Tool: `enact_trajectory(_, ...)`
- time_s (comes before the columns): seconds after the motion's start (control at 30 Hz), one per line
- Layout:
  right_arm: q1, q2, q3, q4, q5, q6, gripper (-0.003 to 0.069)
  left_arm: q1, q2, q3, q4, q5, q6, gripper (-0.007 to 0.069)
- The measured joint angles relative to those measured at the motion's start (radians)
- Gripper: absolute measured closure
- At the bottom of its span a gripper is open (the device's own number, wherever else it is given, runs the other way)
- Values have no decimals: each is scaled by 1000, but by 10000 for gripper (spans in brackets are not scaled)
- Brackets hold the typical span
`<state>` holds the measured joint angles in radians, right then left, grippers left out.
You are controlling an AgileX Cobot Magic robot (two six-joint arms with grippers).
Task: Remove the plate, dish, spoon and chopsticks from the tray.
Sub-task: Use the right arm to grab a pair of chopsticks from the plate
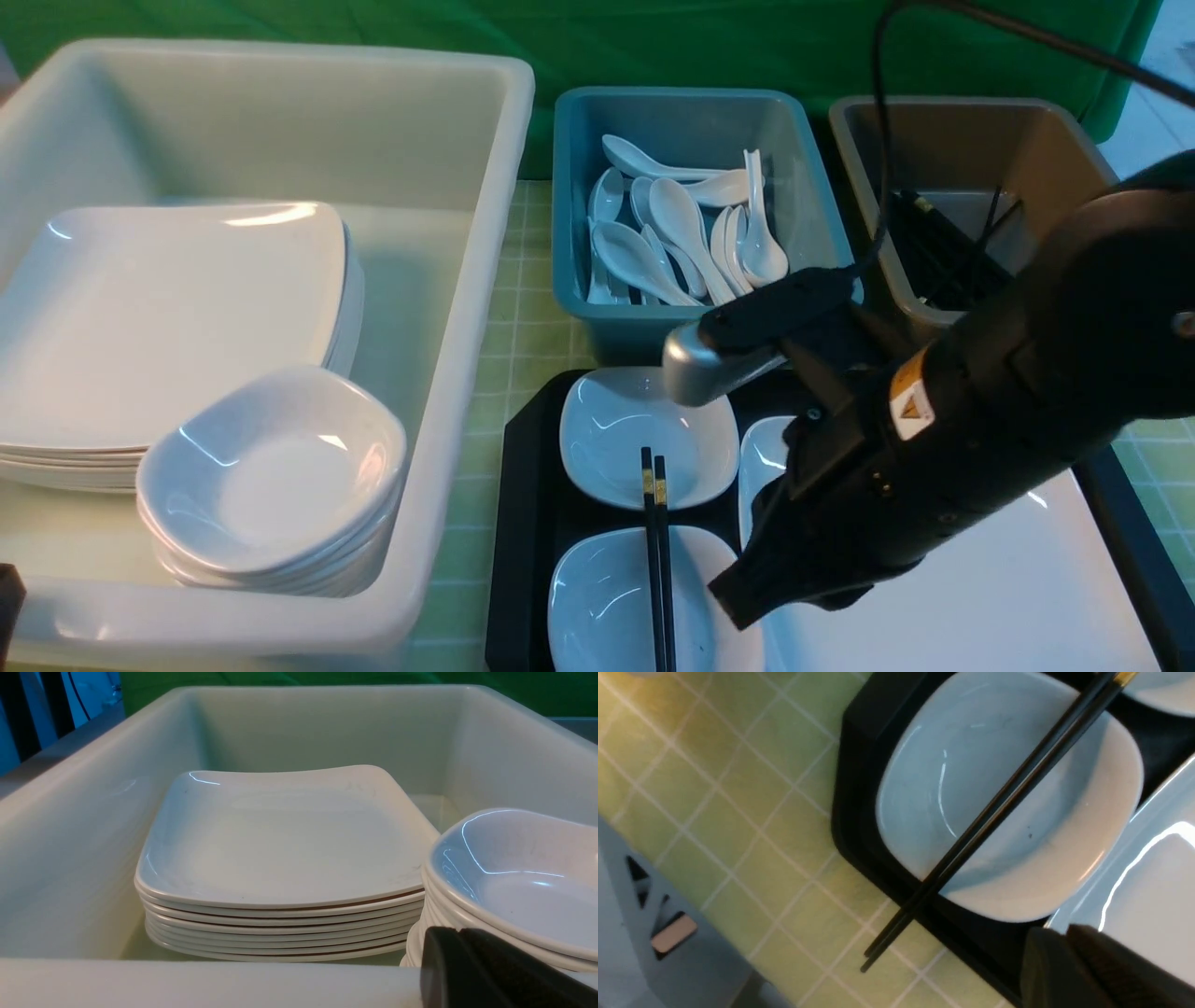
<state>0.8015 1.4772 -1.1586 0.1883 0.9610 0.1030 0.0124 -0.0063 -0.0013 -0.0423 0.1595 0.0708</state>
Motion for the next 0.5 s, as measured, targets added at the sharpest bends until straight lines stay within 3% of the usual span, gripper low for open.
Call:
enact_trajectory(0.23, 15, 121, -82, -58, 6, 126, 585, 0, 0, 0, 0, 0, 0, 624)
enact_trajectory(0.5, 45, 281, -138, -70, -10, 200, 367, 0, 0, 0, 0, 0, -1, 624)
